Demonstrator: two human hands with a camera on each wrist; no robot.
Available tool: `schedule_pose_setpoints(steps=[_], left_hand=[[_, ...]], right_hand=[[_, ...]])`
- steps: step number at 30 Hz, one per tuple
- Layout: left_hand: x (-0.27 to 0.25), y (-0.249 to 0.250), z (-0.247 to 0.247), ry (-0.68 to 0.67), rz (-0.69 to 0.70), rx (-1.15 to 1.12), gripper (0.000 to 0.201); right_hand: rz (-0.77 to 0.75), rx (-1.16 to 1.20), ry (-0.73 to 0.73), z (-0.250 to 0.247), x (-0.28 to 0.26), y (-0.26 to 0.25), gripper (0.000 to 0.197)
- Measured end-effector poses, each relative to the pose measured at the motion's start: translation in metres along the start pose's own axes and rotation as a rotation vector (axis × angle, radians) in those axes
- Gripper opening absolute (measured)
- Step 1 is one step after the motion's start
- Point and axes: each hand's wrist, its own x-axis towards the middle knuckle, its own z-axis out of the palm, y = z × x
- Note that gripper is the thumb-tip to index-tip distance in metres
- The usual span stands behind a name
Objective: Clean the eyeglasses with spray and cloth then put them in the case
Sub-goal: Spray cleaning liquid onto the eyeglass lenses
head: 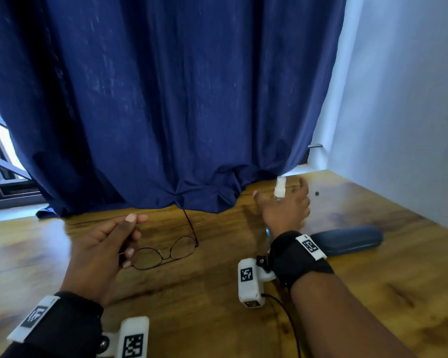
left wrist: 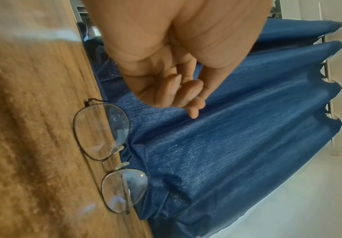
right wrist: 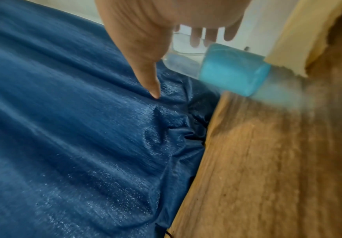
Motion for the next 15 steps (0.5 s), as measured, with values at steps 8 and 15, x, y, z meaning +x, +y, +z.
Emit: schedule_pose_setpoints(steps=[8, 15], left_hand=[[-0.003, 0.006, 0.003, 0.003, 0.041, -0.063, 0.023], [-0.018, 0.025, 0.020, -0.135, 0.127, -0.051, 0.039]], right_hand=[[-0.114, 0.233, -0.241, -0.004, -0.019, -0.011, 0.022], [-0.122, 0.375, -1.234, -0.020, -0.107, -0.062, 0.020]])
